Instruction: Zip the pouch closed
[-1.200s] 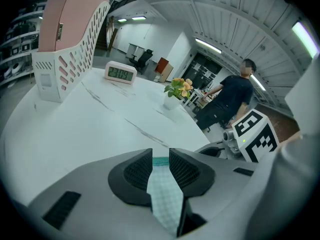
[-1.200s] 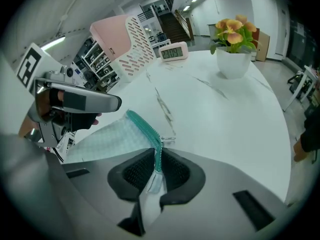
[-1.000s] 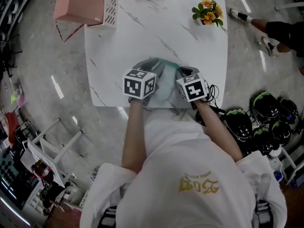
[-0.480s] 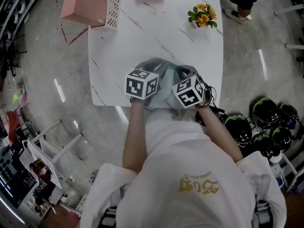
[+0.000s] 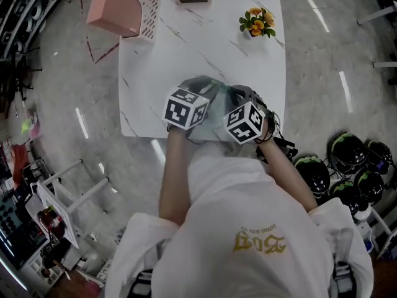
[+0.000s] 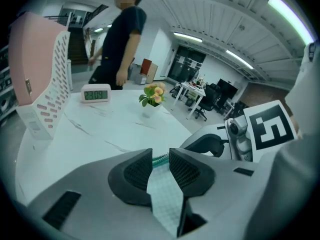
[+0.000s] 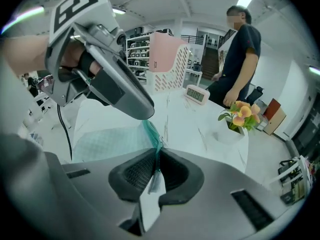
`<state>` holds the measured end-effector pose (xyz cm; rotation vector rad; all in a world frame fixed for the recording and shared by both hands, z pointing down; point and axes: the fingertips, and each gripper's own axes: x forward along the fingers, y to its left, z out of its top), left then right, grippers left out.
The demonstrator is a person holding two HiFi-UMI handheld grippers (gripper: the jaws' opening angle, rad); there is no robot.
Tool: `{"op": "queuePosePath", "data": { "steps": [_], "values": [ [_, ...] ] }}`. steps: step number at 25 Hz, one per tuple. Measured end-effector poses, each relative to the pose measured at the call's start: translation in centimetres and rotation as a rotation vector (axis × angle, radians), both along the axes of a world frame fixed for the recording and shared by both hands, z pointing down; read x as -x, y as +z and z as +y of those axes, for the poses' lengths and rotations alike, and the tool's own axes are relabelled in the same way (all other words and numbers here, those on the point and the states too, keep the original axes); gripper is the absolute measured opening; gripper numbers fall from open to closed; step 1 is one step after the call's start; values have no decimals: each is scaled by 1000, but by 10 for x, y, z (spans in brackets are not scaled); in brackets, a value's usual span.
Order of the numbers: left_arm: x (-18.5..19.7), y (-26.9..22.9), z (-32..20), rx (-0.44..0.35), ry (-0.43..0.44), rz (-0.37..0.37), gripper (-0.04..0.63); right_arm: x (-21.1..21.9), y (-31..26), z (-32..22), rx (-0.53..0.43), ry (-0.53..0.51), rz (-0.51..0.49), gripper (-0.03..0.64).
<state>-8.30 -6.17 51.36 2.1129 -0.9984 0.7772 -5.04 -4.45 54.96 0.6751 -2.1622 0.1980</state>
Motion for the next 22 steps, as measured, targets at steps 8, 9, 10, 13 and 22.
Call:
{"op": "queuePosePath", "data": {
  "steps": [8,9,10,13,22],
  "values": [
    [-26,-8,10,6,452,-95,149,-3,-7,8,-76,-89,12,40],
    [-29,-7,11,19,494,-85,149,-3,-7,9,-84,-98,14,40],
    [-32,-6,14,34,535,-76,146,-3,-8,10,-92,-106,14,40],
    [-40,-3,23,77,651,-76,120,-3,-11,14,-120,-146,9,38],
    [-55,6,25,193,853,-105,130,-15,-13,19,-225,-274,57,38]
  ]
}}
